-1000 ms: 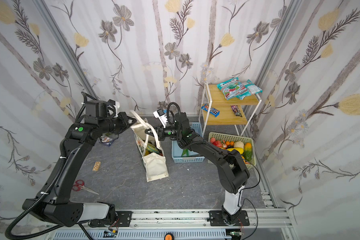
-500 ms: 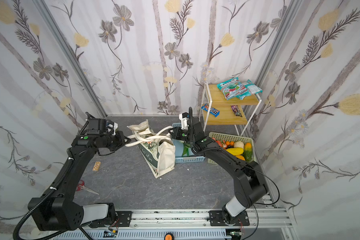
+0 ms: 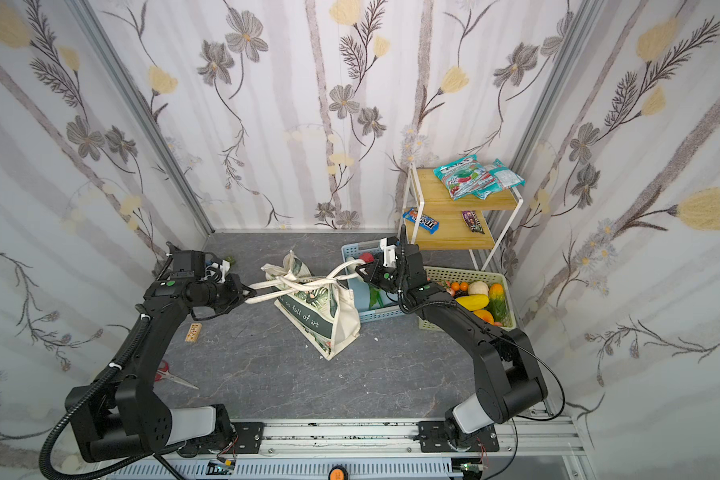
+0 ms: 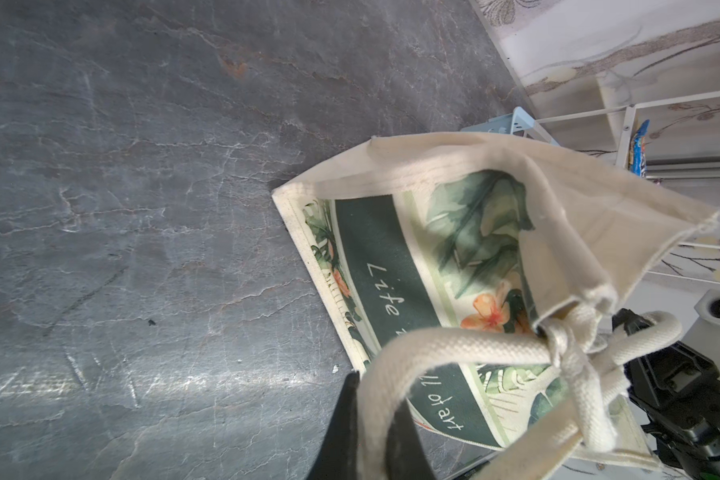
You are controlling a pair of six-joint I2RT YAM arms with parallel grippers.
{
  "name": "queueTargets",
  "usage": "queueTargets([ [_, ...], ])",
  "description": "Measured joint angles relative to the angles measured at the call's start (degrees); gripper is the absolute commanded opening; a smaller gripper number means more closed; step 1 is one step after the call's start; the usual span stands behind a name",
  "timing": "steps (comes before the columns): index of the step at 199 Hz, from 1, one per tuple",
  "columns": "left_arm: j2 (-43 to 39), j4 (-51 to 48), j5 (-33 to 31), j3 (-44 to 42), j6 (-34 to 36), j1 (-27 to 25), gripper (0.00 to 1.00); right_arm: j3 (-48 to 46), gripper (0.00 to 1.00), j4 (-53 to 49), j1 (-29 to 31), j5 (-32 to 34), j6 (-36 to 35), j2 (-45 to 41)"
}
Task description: Place the food into the grocery bag and tie it
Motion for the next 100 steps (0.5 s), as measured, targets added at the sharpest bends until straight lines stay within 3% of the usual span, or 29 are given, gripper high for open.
queueTargets([
  [45,-0.3,-0.1,0.3,-3.4,-0.2,2.7,0.00,0.2,0.00,0.4,0.0,-4.0,0.1,3.9],
  [53,-0.5,0.0,0.4,-3.3,-0.2,2.8,0.00,1.0,0.06,-0.2,0.1,-4.2,-0.4,4.0],
  [61,-0.7,0.3,0.5,-3.1,-0.2,2.9,0.10,2.2,0.13,-0.8,0.2,-4.2,-1.2,4.2],
  [78,-1.3,1.3,0.8,-2.9,-0.9,3.0,0.21,5.0,0.23,-2.9,0.3,-3.7,-3.6,4.3],
  [90,-1.9,1.6,0.0,-2.5,-1.1,3.6,0.40,6.3,0.34,-3.6,0.2,-1.5,-5.4,4.3],
  [100,-2.3,1.9,-0.5,-1.8,-1.4,3.8,0.45,7.1,0.41,-4.7,0.0,-0.3,-6.8,4.3],
])
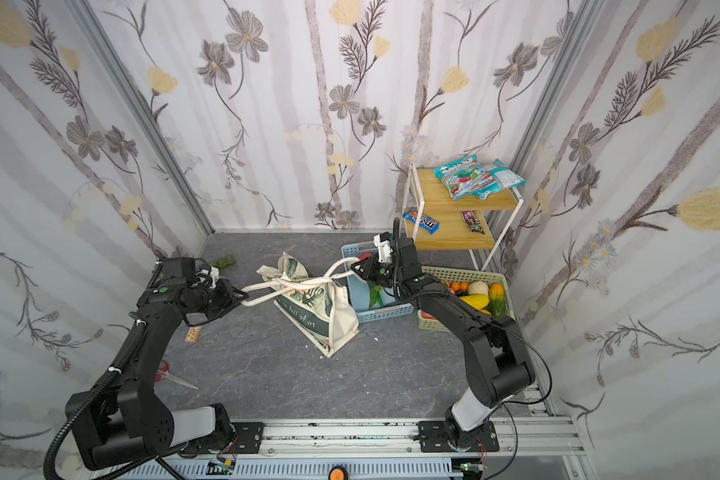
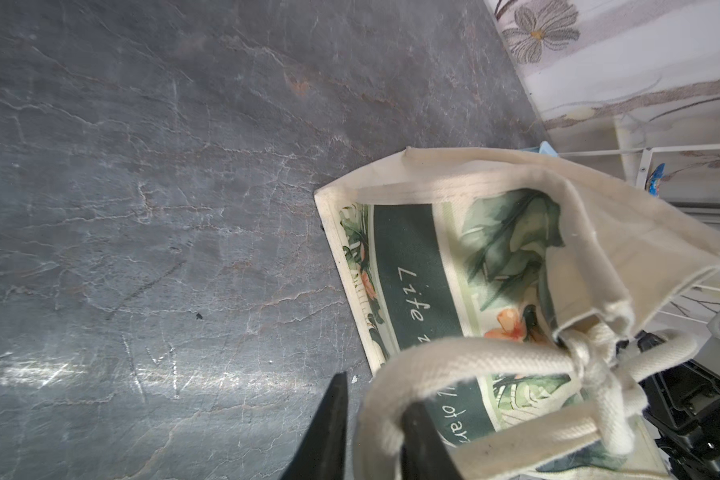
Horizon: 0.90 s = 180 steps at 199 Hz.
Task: Place the food into the grocery bag and tie it
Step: 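Open both grippers and withdraw them from the bag straps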
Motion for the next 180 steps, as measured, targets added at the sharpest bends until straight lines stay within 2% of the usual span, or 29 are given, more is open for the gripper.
queueTargets([
  [12,-0.2,0.1,-0.5,1.2,-0.4,0.2,0.54,0.9,0.55,-1.7,-0.2,1.1,-1.5,-0.2],
  [24,-0.3,0.1,-0.8,2.5,-0.6,0.3,0.59,1.6,0.62,-3.1,-0.5,1.6,-3.1,-0.5],
  [39,-0.3,0.1,-1.1,4.2,-0.8,0.3,0.61,2.1,0.64,-4.5,-1.0,1.6,-5.0,-1.2],
  [54,-0.3,-0.3,-1.5,5.9,-0.8,0.4,0.69,2.7,0.66,-6.0,-1.3,1.0,-6.6,-2.0],
  [84,-0.3,-1.9,-5.1,9.4,-1.4,1.1,0.75,3.4,0.71,-7.7,-2.3,0.7,-9.4,-4.7],
  [99,-0.3,-2.6,-5.4,10.2,-1.3,1.6,0.76,4.1,0.77,-8.4,-3.1,-0.4,-10.6,-5.2],
  [131,-0.2,-3.3,-5.9,10.9,-1.2,1.8,0.78,4.5,0.77,-10.0,-4.1,-2.2,-12.1,-5.5],
  [137,-0.2,-3.3,-6.0,10.9,-1.2,1.8,0.82,4.5,0.77,-10.4,-4.3,-2.4,-12.4,-5.6],
  [144,-0.2,-3.3,-6.0,10.9,-1.1,1.8,0.96,4.5,0.78,-10.9,-4.6,-2.8,-12.7,-6.0],
  [148,-0.2,-3.3,-6.1,10.9,-0.9,1.8,1.00,4.4,0.83,-11.1,-4.8,-3.1,-12.9,-6.2],
  [152,-0.2,-3.3,-6.3,10.9,-0.5,1.8,1.00,4.2,0.96,-11.1,-5.1,-3.3,-12.9,-6.5],
  [154,-0.3,-3.3,-6.4,10.9,-0.3,1.8,1.00,4.1,0.99,-11.1,-5.3,-3.5,-12.9,-6.6],
  [180,-1.6,-1.8,-10.0,8.8,0.9,1.8,1.00,1.0,0.99,-11.1,-8.7,-1.3,-15.2,-9.1],
])
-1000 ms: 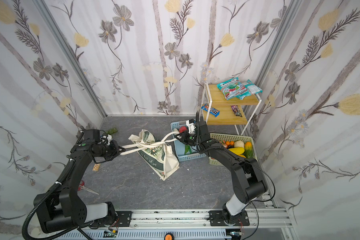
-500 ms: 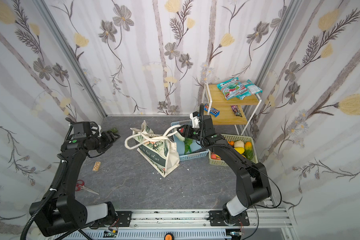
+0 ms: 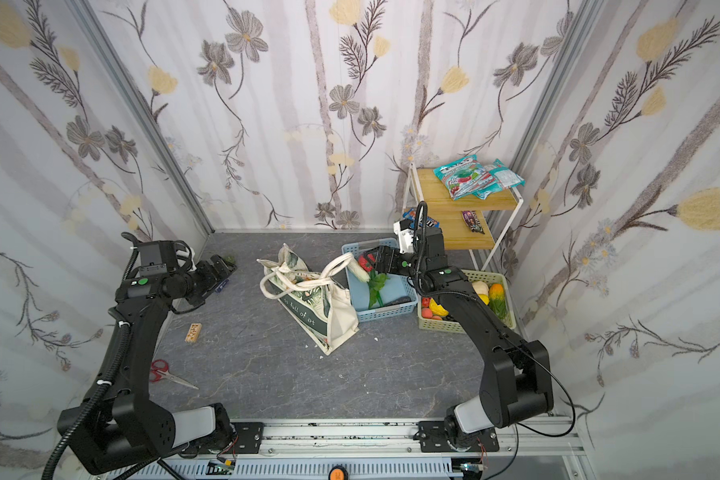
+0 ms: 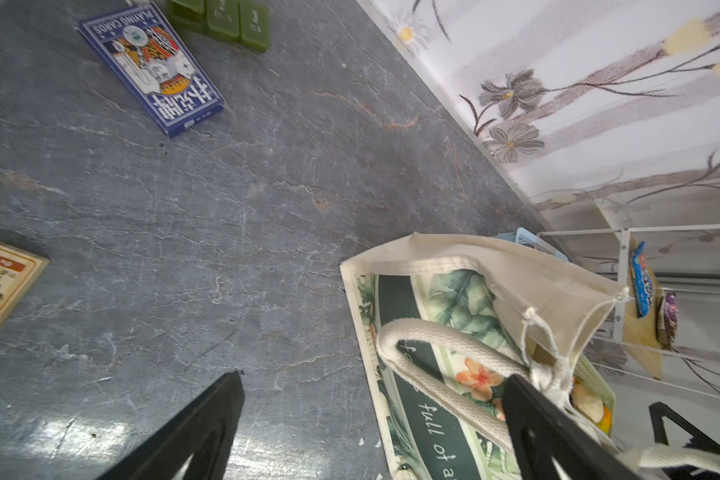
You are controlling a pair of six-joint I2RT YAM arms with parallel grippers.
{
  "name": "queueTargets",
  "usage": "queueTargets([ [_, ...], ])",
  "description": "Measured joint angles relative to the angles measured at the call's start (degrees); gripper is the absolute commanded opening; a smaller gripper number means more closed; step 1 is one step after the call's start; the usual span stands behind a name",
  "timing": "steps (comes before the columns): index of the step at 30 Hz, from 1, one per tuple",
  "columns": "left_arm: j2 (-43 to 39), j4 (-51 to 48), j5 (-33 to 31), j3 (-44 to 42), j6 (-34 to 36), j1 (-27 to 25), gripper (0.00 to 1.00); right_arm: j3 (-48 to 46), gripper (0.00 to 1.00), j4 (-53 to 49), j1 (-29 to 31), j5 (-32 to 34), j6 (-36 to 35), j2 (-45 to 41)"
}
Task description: Place the food into the grocery bag and tie it
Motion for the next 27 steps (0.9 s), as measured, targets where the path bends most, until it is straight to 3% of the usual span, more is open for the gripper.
queueTargets([
  [3,-2.8,3.5,-5.5,-4.7,2.2,0.0,1.00,-3.9,1.00,-0.8,-2.6,5.3,-3.5,-3.9],
  [9,-7.6,18.3,-14.1,-22.6,8.8,-1.1,1.00,-16.0,1.00,4.7,-8.2,20.7,-10.0,-11.6],
  [13,-7.7,27.1,-16.2,-34.2,12.8,-4.0,1.00,-31.3,1.00,16.2,-10.1,31.8,-16.0,-20.9],
  [16,-4.6,29.0,-17.1,-39.1,14.0,-4.5,1.00,-37.3,1.00,22.6,-11.5,36.7,-19.5,-22.9],
  [20,-0.8,31.5,-18.9,-43.2,15.6,-6.3,1.00,-40.6,1.00,32.3,-14.2,39.9,-21.2,-20.5],
  [27,4.3,44.1,-23.0,-46.6,17.5,-8.8,1.00,-47.8,1.00,51.5,-15.1,38.9,-22.3,-12.6],
])
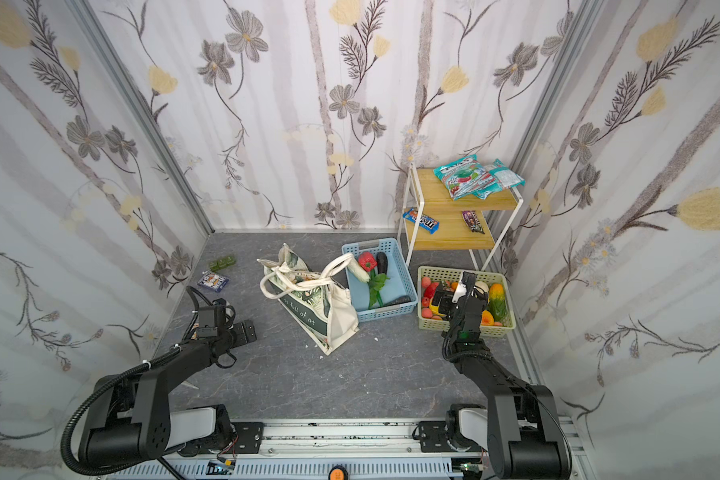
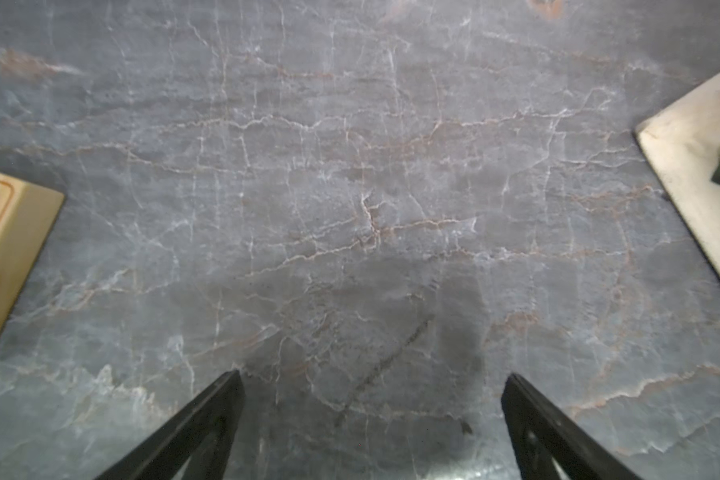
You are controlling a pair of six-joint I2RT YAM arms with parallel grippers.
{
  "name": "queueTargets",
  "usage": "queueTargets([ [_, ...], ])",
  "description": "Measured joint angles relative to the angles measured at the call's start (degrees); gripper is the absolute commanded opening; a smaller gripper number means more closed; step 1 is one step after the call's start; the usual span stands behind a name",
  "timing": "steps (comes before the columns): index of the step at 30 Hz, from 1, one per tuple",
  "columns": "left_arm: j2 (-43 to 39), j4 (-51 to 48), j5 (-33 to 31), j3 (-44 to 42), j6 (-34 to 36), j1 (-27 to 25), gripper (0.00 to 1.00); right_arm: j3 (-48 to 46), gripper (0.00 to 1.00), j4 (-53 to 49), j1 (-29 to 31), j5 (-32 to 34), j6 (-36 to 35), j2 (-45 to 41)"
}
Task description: Place the food into the grocery bag and tie it
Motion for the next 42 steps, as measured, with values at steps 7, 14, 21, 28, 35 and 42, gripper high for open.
queueTargets([
  [7,8.9,18.2,-5.3,-2.5,2.8,-1.8,1.00,-6.7,1.00,18.3,-0.2,-5.3,-1.8,6.4],
  [14,13.5,31.4,-4.5,-1.5,4.0,-2.1,1.00,-6.9,1.00,24.7,-0.1,-5.7,-2.3,6.4],
  [21,14.3,45.6,0.3,-0.8,4.1,-2.3,1.00,-7.0,1.00,26.1,0.1,-5.7,-2.5,6.4],
  [28,14.3,47.5,1.1,-0.8,4.2,-2.3,1.00,-7.0,1.00,26.2,0.2,-5.7,-2.5,6.4],
  [35,14.3,47.5,1.1,-0.8,4.2,-2.4,1.00,-7.0,1.00,26.2,0.2,-5.7,-2.5,6.5],
  [42,14.3,47.5,1.0,-0.8,4.4,-2.7,1.00,-7.0,1.00,26.2,0.2,-5.7,-2.5,6.5],
])
